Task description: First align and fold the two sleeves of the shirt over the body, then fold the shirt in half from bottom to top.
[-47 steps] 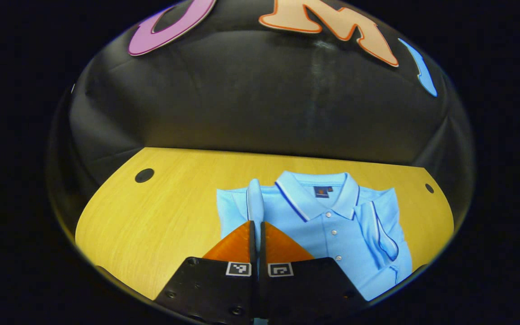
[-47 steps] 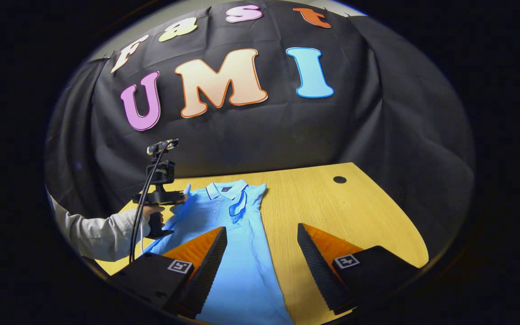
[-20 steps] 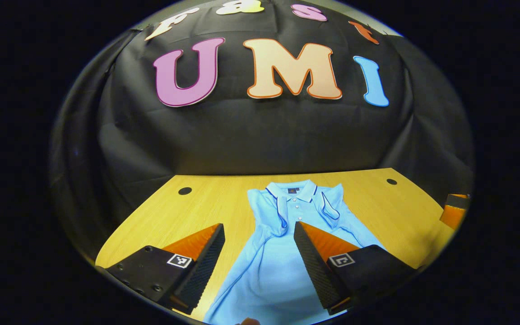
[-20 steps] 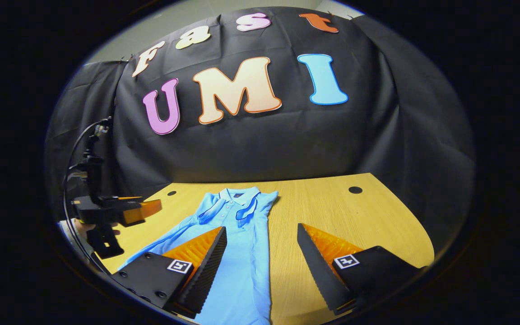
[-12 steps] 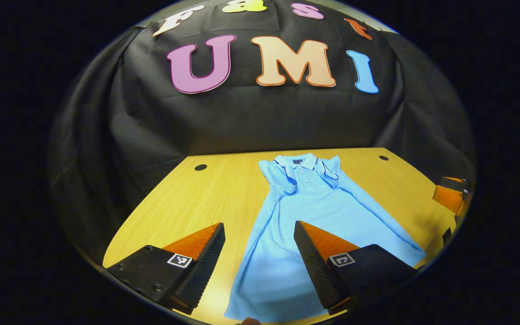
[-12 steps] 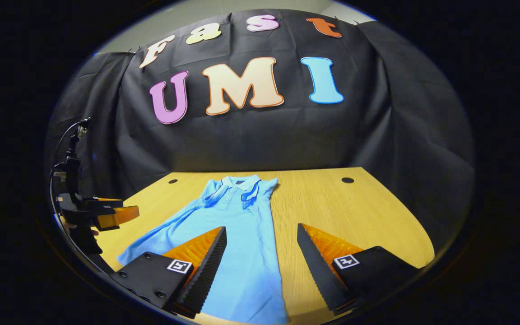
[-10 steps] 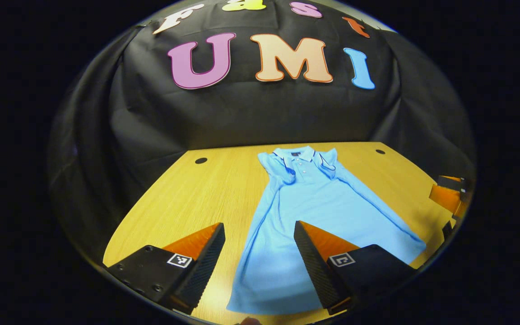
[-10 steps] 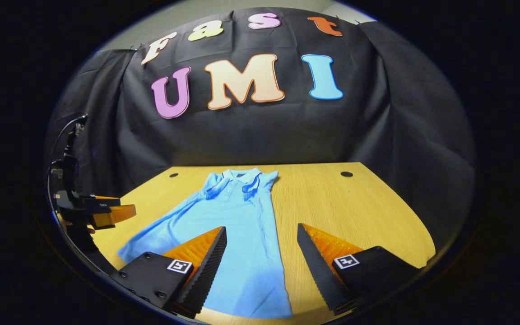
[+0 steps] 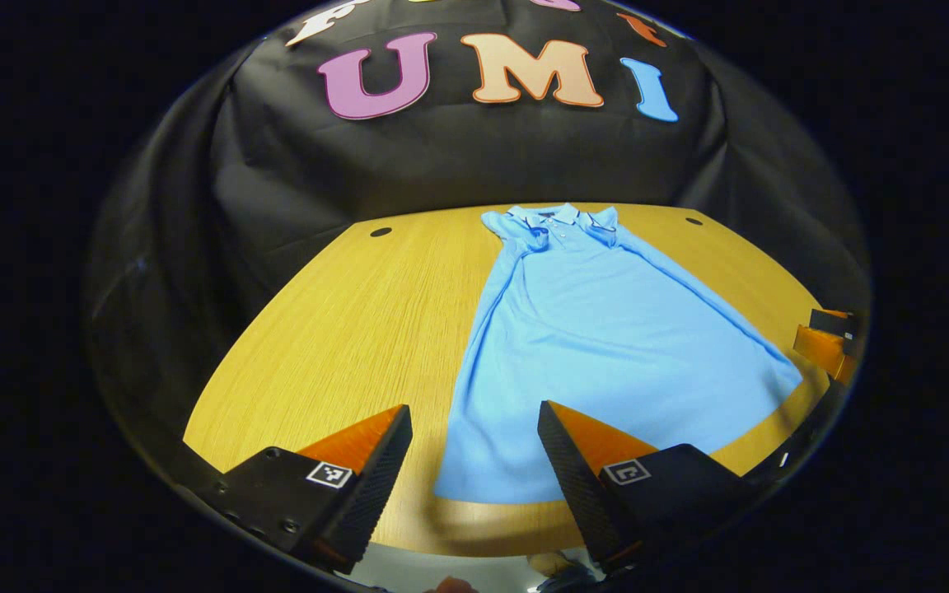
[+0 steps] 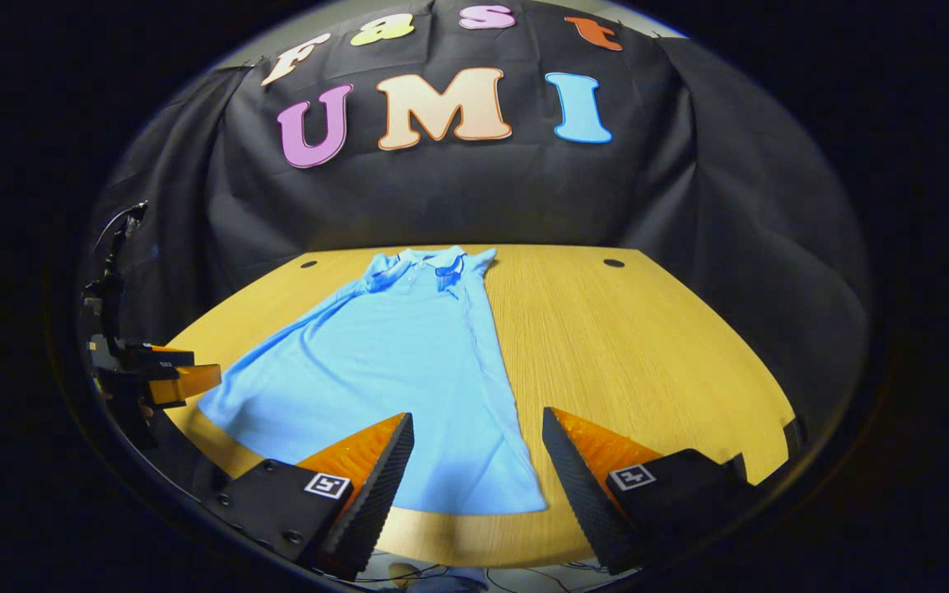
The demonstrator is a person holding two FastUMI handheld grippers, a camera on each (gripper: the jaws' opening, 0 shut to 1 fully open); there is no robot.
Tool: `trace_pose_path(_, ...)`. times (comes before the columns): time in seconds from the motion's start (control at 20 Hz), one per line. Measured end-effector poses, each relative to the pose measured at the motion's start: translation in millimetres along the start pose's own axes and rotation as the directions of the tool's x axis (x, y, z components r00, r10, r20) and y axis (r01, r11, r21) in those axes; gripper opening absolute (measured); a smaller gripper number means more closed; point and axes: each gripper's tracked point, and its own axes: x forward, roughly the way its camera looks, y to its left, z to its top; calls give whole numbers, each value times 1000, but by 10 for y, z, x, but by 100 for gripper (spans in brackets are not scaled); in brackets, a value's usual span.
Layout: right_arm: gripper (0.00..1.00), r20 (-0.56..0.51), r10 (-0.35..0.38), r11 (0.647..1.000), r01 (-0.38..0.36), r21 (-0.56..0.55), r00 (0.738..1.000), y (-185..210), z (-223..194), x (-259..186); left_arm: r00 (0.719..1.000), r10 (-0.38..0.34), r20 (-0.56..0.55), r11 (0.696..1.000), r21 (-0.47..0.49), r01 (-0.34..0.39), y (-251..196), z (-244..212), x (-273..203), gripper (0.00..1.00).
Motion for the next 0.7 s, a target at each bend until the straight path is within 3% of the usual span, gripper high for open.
trace_pose_path(0.2, 98, -35, -29, 999, 28, -29, 999, -6, -260, -24, 999, -26, -25, 1000, 15, 26, -77, -262, -28, 94)
trace_pose_path(0.25, 94, -41, -36, 999, 35, -30, 999, -10, -293, -11, 999, -28, -38, 1000, 12, 28, -87, -326, -24, 94)
trace_pose_path(0.3, 98, -48, -41, 999, 40, -27, 998, -22, -337, -6, 998, -28, -51, 1000, 7, 29, -93, -392, -10, 94)
trace_pose_path(0.35, 94, -55, -47, 999, 46, -24, 997, -35, -377, 6, 999, -26, -42, 1000, 1, 27, -106, -399, -22, 94)
trace_pose_path(0.4, 98, -65, -53, 998, 52, -20, 996, -46, -418, 28, 999, -27, -19, 1000, 0, 27, -112, -359, -22, 95)
trace_pose_path(0.6, 98, -128, -65, 998, 65, 0, 990, -83, -626, 39, 999, -52, 6, 998, 29, 52, -150, -400, -5, 92)
trace_pose_path(0.7, 94, -122, -61, 998, 63, 10, 991, -68, -602, 58, 998, -68, 7, 998, -9, 68, -168, -417, 4, 89)
